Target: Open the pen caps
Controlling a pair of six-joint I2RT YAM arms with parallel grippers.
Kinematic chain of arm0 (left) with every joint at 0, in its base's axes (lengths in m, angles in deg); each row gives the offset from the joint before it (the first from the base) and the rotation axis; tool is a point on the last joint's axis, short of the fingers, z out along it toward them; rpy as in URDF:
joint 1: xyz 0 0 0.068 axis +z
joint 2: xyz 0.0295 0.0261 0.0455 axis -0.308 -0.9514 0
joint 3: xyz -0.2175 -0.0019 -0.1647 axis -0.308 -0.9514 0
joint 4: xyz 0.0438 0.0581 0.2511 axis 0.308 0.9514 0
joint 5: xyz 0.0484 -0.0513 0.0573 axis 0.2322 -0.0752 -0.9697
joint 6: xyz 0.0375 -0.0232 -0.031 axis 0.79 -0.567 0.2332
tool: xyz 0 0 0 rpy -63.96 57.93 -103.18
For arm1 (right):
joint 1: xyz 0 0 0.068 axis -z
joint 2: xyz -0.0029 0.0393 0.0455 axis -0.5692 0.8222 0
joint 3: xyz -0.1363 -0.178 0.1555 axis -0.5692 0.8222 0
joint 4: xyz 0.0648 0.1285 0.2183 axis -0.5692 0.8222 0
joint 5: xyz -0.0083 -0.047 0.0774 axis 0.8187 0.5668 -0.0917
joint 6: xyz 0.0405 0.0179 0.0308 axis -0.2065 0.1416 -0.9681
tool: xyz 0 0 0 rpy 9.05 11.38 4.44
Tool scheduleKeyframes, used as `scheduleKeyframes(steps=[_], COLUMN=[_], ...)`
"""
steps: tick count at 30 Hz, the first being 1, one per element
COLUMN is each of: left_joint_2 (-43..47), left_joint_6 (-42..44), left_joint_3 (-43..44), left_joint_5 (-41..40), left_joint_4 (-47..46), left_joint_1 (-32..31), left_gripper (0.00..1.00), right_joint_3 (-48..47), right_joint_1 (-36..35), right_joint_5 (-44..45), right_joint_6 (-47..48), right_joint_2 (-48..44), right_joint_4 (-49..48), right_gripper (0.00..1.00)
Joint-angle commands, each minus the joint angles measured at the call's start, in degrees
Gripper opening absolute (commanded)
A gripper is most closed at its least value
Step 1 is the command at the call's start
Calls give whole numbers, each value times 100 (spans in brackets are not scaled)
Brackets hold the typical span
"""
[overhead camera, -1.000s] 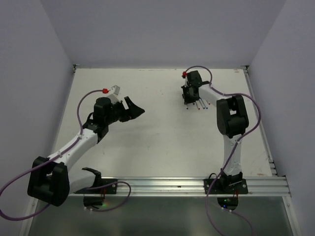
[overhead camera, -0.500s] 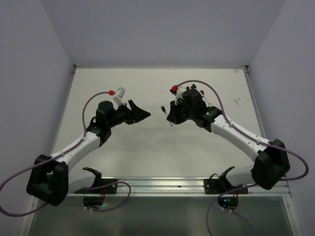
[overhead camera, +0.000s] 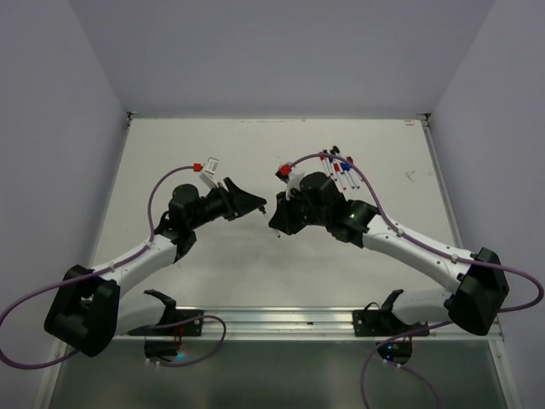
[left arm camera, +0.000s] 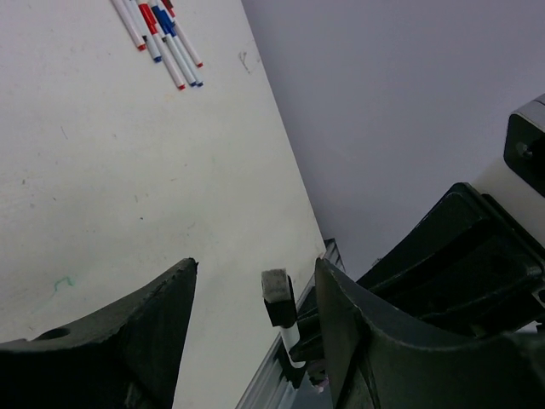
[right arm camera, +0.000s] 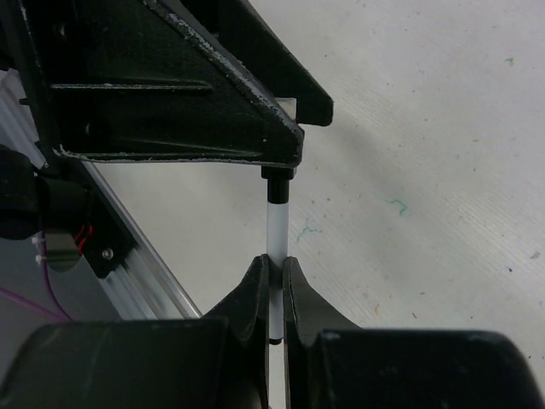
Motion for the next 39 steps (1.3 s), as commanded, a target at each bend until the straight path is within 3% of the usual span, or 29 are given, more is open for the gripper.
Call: scheduleKeyframes(steps=[1,12,28,39], left_joint_2=[27,193,211,220], left_joint_6=[-227,-579,-728,-764], left_joint_3=[-30,-232,-241,-249], left_joint_5=[41,111,120,173], left_joint_4=[-456,-685,-764,-799], left_joint_1=[-27,-27,-36,-36], left_gripper=[61,46,38,25], right_joint_3=[5,137,102,23], right_joint_1=[-110,-181,-260,-312], right_joint_5=[213,424,381,495], right_joint_6=[-150,-133,-168,-186], right_joint_2=[-153,-74,251,287], right_joint_4=[-394,-658,-966,-1027], right_gripper=[0,0,0,0])
